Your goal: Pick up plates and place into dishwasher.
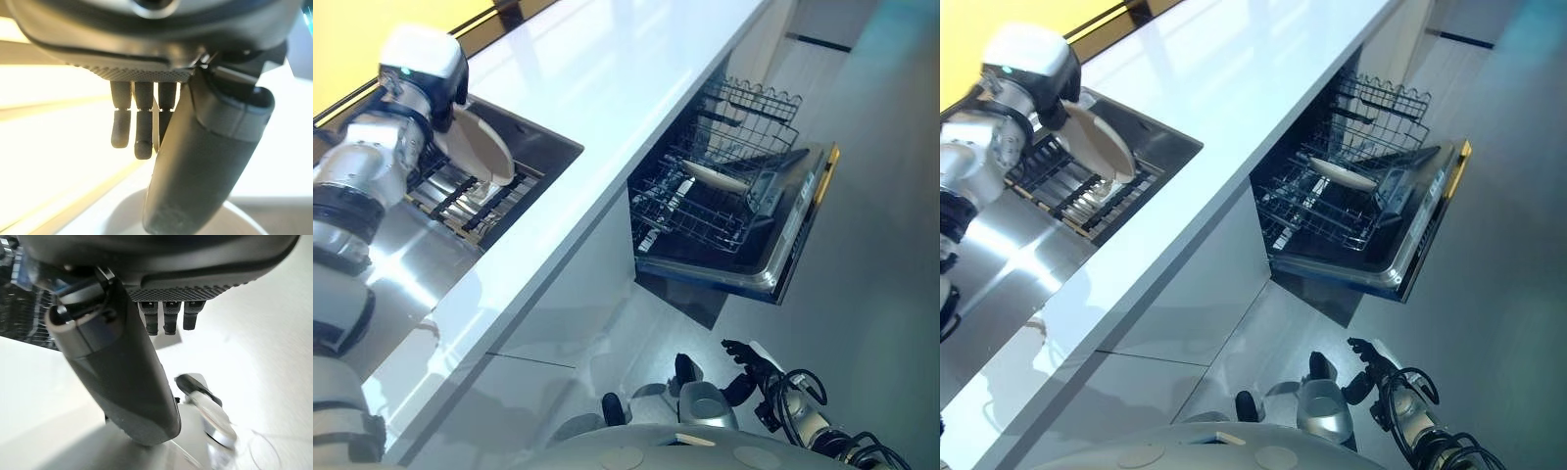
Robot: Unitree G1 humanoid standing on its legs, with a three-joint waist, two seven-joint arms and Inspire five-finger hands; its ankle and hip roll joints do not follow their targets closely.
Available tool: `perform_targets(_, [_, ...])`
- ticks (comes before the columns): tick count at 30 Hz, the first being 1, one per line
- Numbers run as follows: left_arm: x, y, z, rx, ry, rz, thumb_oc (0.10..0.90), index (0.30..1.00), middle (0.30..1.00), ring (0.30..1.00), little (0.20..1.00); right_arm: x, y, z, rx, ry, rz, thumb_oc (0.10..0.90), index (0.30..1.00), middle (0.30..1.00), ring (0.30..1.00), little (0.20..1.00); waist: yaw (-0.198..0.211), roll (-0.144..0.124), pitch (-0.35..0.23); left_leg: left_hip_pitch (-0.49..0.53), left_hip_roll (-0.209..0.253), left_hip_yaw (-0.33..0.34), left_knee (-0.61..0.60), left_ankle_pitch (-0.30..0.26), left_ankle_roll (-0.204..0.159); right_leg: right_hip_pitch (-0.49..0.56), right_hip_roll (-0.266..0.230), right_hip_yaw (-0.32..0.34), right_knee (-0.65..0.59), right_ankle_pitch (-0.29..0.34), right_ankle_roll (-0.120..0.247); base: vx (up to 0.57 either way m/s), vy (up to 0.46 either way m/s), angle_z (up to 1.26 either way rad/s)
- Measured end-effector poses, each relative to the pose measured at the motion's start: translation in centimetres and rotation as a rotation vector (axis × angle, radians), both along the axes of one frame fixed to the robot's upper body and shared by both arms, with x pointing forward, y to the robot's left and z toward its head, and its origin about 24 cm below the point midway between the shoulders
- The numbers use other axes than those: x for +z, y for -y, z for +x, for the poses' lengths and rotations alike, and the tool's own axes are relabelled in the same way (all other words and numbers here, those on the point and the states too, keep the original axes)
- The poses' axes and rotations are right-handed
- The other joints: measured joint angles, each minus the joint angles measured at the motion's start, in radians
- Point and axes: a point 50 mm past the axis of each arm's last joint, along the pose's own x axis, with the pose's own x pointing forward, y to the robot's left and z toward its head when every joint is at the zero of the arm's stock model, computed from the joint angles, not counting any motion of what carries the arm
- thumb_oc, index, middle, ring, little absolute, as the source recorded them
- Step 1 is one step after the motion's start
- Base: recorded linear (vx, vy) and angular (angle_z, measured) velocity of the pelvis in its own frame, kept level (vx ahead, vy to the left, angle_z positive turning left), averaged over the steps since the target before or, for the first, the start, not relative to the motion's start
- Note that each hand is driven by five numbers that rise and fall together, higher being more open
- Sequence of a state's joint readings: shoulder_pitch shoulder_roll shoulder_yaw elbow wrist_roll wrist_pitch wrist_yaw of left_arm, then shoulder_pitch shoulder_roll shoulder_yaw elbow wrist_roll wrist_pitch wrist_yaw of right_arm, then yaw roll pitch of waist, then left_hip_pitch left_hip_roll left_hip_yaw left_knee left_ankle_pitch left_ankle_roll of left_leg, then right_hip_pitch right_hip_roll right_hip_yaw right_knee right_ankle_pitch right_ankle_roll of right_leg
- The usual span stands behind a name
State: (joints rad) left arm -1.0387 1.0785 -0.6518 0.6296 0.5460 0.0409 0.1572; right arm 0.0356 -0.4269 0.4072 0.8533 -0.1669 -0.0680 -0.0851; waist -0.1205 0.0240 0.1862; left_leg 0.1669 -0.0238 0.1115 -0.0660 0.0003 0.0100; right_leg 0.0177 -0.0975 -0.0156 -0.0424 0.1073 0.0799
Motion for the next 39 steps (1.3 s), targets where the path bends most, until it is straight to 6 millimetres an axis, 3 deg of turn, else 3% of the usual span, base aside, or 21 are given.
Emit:
perform_targets(11, [0.2,-1.3,-2.9,-0.092,0.195,-0.167,0.1,0.3,0.3,0.3,0.2,4.0,-4.0,4.2,0.022,0.287,0.167,0.8,0.9,0.9,0.9,0.9,0.041,-0.013,-0.048,0.016,0.011,-0.041,-0.022,0.023,-0.019,0.051,0.011,-0.035,-0.046,0.01,-0.014,-0.04,-0.03,0.14])
perform_targets(18, [-0.8,-1.1,-5.0,-0.185,0.251,-0.302,0.1,0.3,0.3,0.3,0.2,9.3,-5.8,6.7,-0.052,0.605,0.293,0.8,0.9,0.9,0.9,0.9,0.049,-0.016,-0.063,0.015,0.021,-0.042,-0.025,0.025,-0.021,0.055,0.015,-0.036,-0.046,0.011,-0.016,-0.01,0.004,0.0])
perform_targets(20, [-1.0,-1.1,-5.1,-0.199,0.246,-0.302,0.13,0.326,0.326,0.326,0.23,10.4,-5.8,7.3,-0.057,0.663,0.299,0.8,0.9,0.9,0.9,0.9,0.05,-0.015,-0.066,0.016,0.021,-0.042,-0.023,0.025,-0.021,0.055,0.016,-0.036,-0.046,0.011,-0.016,0.0,0.0,0.0])
perform_targets(22, [-1.2,-1.1,-5.2,-0.201,0.232,-0.301,0.325,0.493,0.493,0.493,0.425,11.6,-5.6,8.0,-0.055,0.722,0.304,0.8,0.9,0.9,0.9,0.9,0.05,-0.015,-0.079,0.015,0.022,-0.041,-0.023,0.026,-0.022,0.055,0.019,-0.027,-0.046,0.011,-0.016,0.0,0.009,-0.02])
perform_targets(23, [-1.2,-1.1,-5.2,-0.202,0.23,-0.3,0.388,0.547,0.547,0.547,0.488,11.9,-5.5,8.2,-0.044,0.728,0.297,0.8,0.9,0.9,0.9,0.9,0.05,-0.014,-0.081,0.016,0.023,-0.04,-0.023,0.026,-0.022,0.055,0.02,-0.023,-0.046,0.011,-0.016,0.0,0.0,0.0])
perform_targets(24, [-1.2,-1.0,-5.1,-0.203,0.225,-0.3,0.402,0.559,0.559,0.559,0.502,12.0,-5.3,8.2,-0.032,0.726,0.29,0.8,0.9,0.9,0.9,0.9,0.049,-0.014,-0.082,0.016,0.023,-0.04,-0.023,0.026,-0.023,0.055,0.02,-0.024,-0.046,0.011,-0.016,0.0,0.0,0.0])
perform_targets(27, [-1.3,-0.9,-5.0,-0.211,0.197,-0.291,0.8,0.9,0.9,0.9,0.9,11.4,-4.6,8.1,0.014,0.659,0.26,0.8,0.9,0.9,0.9,0.9,0.048,-0.014,-0.084,0.015,0.024,-0.041,-0.023,0.027,-0.025,0.055,0.022,-0.024,-0.046,0.011,-0.016,0.0,0.0,0.0])
perform_targets(31, [-1.2,0.1,-4.3,-0.22,0.126,-0.237,0.8,0.9,0.9,0.9,0.9,8.6,-4.2,6.9,0.102,0.46,0.188,0.8,0.9,0.9,0.9,0.9,0.049,-0.015,-0.092,0.014,0.024,-0.046,-0.023,0.029,-0.027,0.054,0.022,-0.03,-0.046,0.011,-0.016,0.03,-0.021,0.04])
perform_targets(35, [0.2,1.6,-3.3,-0.233,0.047,-0.125,0.8,0.9,0.9,0.9,0.9,4.5,-3.7,4.0,0.148,0.208,0.143,0.8,0.9,0.9,0.9,0.9,0.048,-0.014,-0.095,0.013,0.024,-0.045,-0.023,0.029,-0.028,0.051,0.021,-0.03,-0.046,0.011,-0.016,0.04,-0.027,0.0])
perform_targets(39, [1.7,2.2,-2.1,-0.217,0.016,-0.06,0.8,0.9,0.9,0.9,0.9,2.1,-3.5,1.3,0.212,0.053,0.095,0.8,0.9,0.9,0.9,0.9,0.032,-0.012,-0.097,0.013,0.024,-0.037,-0.023,0.029,-0.028,0.048,0.022,-0.025,-0.046,0.012,-0.017,0.05,-0.022,-0.06])
